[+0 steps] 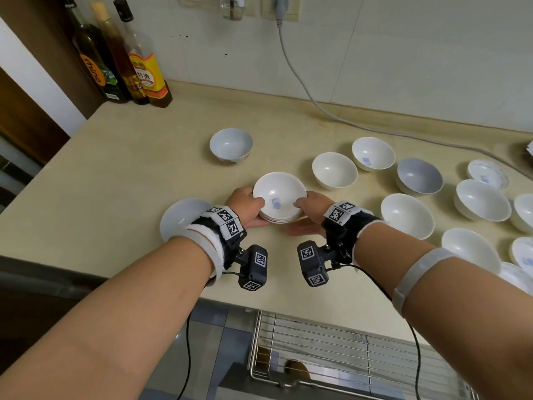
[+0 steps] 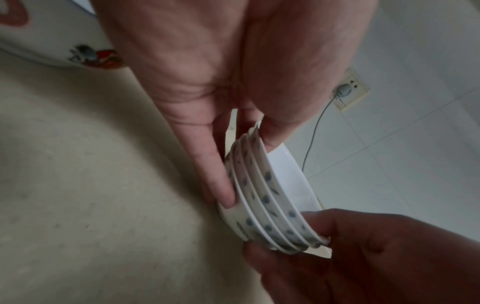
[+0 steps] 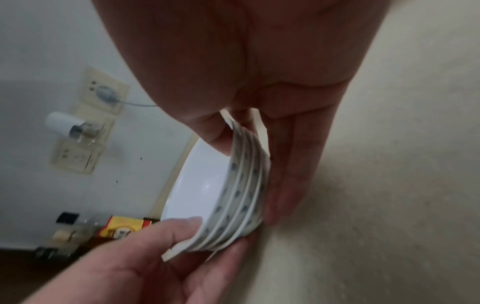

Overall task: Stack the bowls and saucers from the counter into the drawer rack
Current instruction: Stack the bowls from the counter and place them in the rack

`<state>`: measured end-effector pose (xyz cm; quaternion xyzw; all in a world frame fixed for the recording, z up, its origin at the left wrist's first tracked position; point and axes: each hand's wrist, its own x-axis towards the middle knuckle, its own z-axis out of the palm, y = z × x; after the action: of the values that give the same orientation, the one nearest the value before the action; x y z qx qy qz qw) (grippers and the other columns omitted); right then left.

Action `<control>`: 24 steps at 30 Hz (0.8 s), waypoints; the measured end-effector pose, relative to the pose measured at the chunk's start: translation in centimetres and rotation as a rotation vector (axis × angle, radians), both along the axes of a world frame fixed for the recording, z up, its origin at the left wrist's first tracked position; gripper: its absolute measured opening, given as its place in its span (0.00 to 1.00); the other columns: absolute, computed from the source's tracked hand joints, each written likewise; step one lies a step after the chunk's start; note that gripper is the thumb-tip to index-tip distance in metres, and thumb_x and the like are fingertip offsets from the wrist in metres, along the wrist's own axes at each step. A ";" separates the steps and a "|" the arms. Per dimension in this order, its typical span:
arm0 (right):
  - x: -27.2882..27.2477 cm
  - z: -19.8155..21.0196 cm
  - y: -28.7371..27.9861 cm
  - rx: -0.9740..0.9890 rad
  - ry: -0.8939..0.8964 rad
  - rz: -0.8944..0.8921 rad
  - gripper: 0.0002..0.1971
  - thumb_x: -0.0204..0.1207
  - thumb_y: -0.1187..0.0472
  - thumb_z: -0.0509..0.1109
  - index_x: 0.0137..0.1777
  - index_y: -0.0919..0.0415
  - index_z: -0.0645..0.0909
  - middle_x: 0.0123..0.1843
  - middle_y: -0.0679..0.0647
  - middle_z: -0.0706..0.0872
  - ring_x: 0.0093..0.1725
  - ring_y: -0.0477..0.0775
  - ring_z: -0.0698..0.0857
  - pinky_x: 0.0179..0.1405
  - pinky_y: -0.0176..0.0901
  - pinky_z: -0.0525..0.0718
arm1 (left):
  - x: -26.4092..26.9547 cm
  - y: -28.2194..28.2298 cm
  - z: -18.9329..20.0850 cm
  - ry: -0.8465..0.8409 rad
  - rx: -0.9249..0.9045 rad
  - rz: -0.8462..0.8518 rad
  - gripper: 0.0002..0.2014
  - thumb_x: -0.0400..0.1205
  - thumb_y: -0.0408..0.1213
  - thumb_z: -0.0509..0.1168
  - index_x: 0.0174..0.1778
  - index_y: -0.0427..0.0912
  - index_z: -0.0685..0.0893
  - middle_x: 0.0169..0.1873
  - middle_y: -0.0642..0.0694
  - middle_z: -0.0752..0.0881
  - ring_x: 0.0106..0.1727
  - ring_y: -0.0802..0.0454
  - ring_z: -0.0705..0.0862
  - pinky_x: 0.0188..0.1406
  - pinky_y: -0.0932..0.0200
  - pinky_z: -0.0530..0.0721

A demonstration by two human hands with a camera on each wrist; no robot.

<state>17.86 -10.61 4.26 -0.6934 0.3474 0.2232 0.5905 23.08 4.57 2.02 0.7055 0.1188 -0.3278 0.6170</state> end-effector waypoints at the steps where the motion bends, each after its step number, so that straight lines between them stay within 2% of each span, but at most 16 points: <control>1: -0.2 -0.3 -0.1 0.029 -0.001 -0.011 0.20 0.80 0.60 0.64 0.71 0.64 0.73 0.62 0.65 0.84 0.55 0.71 0.91 0.52 0.64 0.92 | -0.4 0.1 0.1 -0.015 0.013 0.000 0.18 0.82 0.22 0.58 0.66 0.39 0.79 0.67 0.32 0.82 0.63 0.28 0.86 0.54 0.35 0.90; 4: -1.6 0.0 -0.2 0.160 0.037 -0.111 0.14 0.82 0.62 0.63 0.66 0.64 0.71 0.59 0.69 0.84 0.47 0.74 0.90 0.42 0.62 0.93 | -2.3 0.6 0.6 -0.043 0.053 -0.012 0.22 0.82 0.22 0.57 0.72 0.36 0.79 0.66 0.33 0.82 0.63 0.28 0.85 0.56 0.31 0.89; 5: -2.0 0.0 -0.4 0.191 0.047 -0.117 0.15 0.83 0.62 0.63 0.67 0.64 0.70 0.57 0.69 0.84 0.45 0.74 0.90 0.41 0.62 0.93 | -3.1 0.8 0.7 -0.051 0.053 -0.011 0.22 0.82 0.22 0.57 0.72 0.36 0.79 0.66 0.33 0.82 0.63 0.28 0.85 0.56 0.30 0.89; 8: -3.8 0.5 -1.1 0.161 0.054 0.053 0.18 0.83 0.64 0.61 0.73 0.63 0.70 0.54 0.67 0.84 0.44 0.70 0.90 0.46 0.62 0.92 | -6.0 1.2 1.7 -0.080 0.057 0.019 0.23 0.83 0.22 0.57 0.74 0.37 0.79 0.66 0.35 0.81 0.63 0.27 0.85 0.56 0.28 0.88; 11: -5.8 1.1 -1.8 0.170 0.025 0.175 0.22 0.82 0.72 0.58 0.76 0.63 0.69 0.53 0.64 0.83 0.49 0.69 0.89 0.46 0.58 0.92 | -10.0 1.3 3.1 -0.127 0.095 0.054 0.21 0.85 0.26 0.60 0.74 0.41 0.78 0.66 0.38 0.81 0.61 0.30 0.87 0.55 0.29 0.89; 14: -8.5 1.4 -2.1 0.247 0.025 0.271 0.25 0.80 0.76 0.54 0.77 0.66 0.68 0.63 0.68 0.83 0.47 0.69 0.90 0.39 0.56 0.94 | -14.4 1.3 4.1 -0.149 0.149 0.093 0.19 0.87 0.36 0.64 0.75 0.44 0.77 0.64 0.39 0.82 0.59 0.34 0.88 0.52 0.32 0.91; 17: -11.2 0.7 -2.3 0.332 0.050 0.342 0.27 0.80 0.77 0.54 0.79 0.64 0.67 0.72 0.69 0.78 0.47 0.70 0.90 0.38 0.59 0.94 | -18.9 1.8 4.2 -0.096 0.106 0.223 0.22 0.88 0.54 0.59 0.72 0.45 0.79 0.60 0.39 0.84 0.56 0.37 0.88 0.53 0.37 0.92; 19: -13.0 0.1 -2.2 0.361 0.076 0.391 0.27 0.81 0.77 0.55 0.80 0.64 0.66 0.72 0.69 0.78 0.49 0.71 0.90 0.38 0.58 0.94 | -21.7 2.5 3.1 -0.033 0.101 0.336 0.26 0.88 0.60 0.53 0.70 0.45 0.80 0.58 0.39 0.87 0.56 0.38 0.89 0.57 0.40 0.90; 21: -14.9 -0.8 -2.0 0.384 0.123 0.445 0.28 0.81 0.77 0.55 0.81 0.63 0.65 0.63 0.68 0.82 0.47 0.71 0.90 0.41 0.59 0.94 | -24.8 3.6 0.7 -0.040 0.238 0.405 0.25 0.87 0.57 0.58 0.70 0.43 0.80 0.60 0.39 0.87 0.56 0.42 0.88 0.62 0.42 0.86; 22: -16.0 -1.3 -1.8 0.385 0.152 0.473 0.27 0.82 0.77 0.55 0.81 0.63 0.65 0.58 0.68 0.84 0.46 0.70 0.91 0.44 0.60 0.93 | -26.1 4.7 -1.4 -0.040 0.377 0.400 0.27 0.83 0.57 0.64 0.71 0.42 0.79 0.63 0.38 0.86 0.58 0.42 0.87 0.65 0.43 0.85; 23: -16.9 -1.8 -1.6 0.382 0.179 0.501 0.27 0.82 0.76 0.55 0.81 0.62 0.64 0.53 0.67 0.85 0.44 0.69 0.91 0.46 0.60 0.93 | -27.3 6.1 -4.3 -0.020 0.507 0.380 0.33 0.75 0.60 0.70 0.70 0.43 0.80 0.65 0.37 0.85 0.62 0.41 0.85 0.67 0.43 0.83; 24: -17.7 -2.3 -1.4 0.372 0.203 0.534 0.26 0.83 0.76 0.55 0.80 0.62 0.64 0.50 0.67 0.86 0.43 0.68 0.92 0.47 0.59 0.93 | -28.3 7.7 -7.8 0.032 0.627 0.359 0.39 0.65 0.65 0.70 0.69 0.45 0.80 0.67 0.37 0.84 0.65 0.39 0.84 0.69 0.43 0.82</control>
<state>0.21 -11.98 2.00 -0.6145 0.1636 0.4975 0.5901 -5.22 12.31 -5.74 0.8233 0.3450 -0.1728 0.4163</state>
